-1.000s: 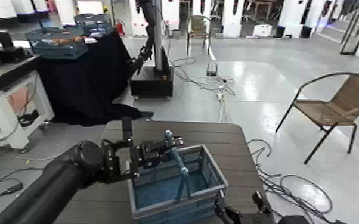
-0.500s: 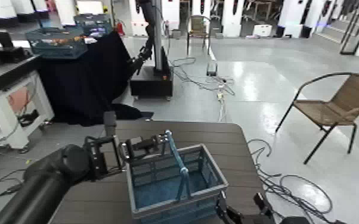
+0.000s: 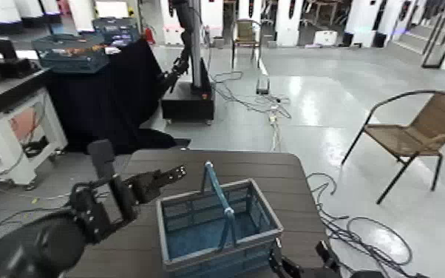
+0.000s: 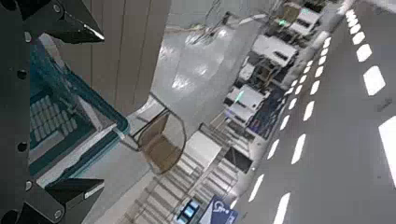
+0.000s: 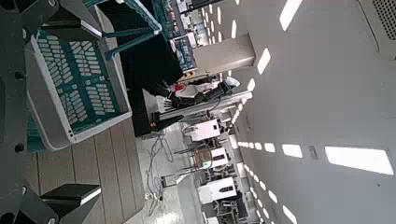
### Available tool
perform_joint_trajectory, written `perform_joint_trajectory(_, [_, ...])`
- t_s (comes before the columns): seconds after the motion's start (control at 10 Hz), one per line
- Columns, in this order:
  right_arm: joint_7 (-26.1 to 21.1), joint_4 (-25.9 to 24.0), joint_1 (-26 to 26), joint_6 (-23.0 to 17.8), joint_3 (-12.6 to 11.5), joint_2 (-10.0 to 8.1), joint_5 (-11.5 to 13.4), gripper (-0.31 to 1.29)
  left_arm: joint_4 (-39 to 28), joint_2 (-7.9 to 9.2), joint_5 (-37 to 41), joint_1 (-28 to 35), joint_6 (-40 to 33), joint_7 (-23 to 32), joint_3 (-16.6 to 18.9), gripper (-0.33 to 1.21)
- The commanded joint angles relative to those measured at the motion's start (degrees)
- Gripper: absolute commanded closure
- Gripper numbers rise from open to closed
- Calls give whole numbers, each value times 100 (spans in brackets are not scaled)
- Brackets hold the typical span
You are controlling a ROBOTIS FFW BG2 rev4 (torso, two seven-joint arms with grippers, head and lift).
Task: Place the crate on the table.
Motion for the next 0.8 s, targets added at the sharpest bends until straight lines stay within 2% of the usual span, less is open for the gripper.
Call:
perform_joint_trajectory(0.1, [0,0,29,-45,-25,14,0,15,-878,-93,-555,1121,-1267,429,52,19])
perform_joint_trajectory(0.3, [0,-9,46,-71,-34,23,0,15,-1247,-278,-1126,1850,-2189,684,113,19])
perform_joint_trajectory(0.5, [0,-18,64,-89,-52,23,0,15,-1440,-533,-1689,2492,-3077,904,219,20])
perform_joint_trajectory(0.8, [0,-35,81,-115,-78,23,9,15,-1493,-647,-2295,3063,-4132,1291,113,20])
